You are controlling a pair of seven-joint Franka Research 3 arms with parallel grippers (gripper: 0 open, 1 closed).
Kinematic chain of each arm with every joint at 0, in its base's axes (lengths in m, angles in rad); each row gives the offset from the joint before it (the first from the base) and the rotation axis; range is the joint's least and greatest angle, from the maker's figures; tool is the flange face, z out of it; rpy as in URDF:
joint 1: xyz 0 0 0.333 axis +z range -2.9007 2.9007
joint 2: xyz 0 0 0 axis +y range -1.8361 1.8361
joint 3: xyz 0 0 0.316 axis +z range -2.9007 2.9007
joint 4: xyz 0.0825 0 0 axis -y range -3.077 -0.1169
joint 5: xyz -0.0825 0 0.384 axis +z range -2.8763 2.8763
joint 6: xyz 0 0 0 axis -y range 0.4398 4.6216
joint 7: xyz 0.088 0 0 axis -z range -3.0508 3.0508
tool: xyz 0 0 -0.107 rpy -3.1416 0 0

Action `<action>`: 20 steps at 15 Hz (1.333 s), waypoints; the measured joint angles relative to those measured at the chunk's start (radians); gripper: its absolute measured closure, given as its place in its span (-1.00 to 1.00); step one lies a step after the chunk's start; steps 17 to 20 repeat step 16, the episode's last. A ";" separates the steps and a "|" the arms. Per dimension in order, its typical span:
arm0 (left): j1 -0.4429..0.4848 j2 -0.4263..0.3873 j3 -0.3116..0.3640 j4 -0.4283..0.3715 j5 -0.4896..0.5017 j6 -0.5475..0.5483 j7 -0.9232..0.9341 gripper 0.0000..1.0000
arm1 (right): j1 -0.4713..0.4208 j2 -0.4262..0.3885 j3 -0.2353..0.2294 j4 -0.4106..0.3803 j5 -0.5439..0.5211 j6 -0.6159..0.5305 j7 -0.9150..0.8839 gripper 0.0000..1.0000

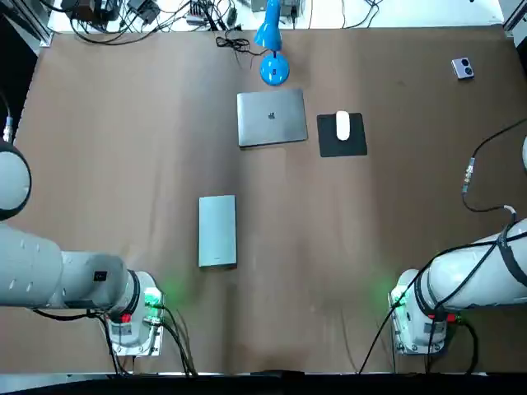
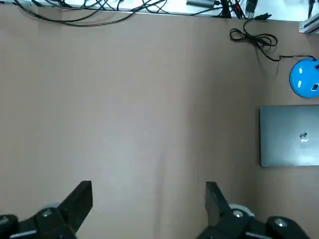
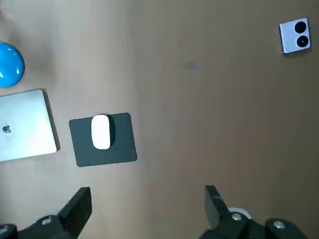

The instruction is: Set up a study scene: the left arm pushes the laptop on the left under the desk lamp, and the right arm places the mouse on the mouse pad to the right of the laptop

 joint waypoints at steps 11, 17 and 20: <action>0.000 0.028 -0.002 -0.031 -0.004 0.009 -0.001 -1.00 | -0.050 0.000 -0.011 -0.003 -0.003 -0.035 -0.097 -1.00; 0.002 0.028 -0.002 -0.031 -0.004 0.009 -0.019 -1.00 | -0.059 -0.001 -0.007 -0.003 -0.003 -0.050 -0.123 -1.00; 0.002 0.028 -0.002 -0.031 -0.004 0.009 -0.019 -1.00 | -0.059 -0.001 -0.007 -0.003 -0.003 -0.050 -0.123 -1.00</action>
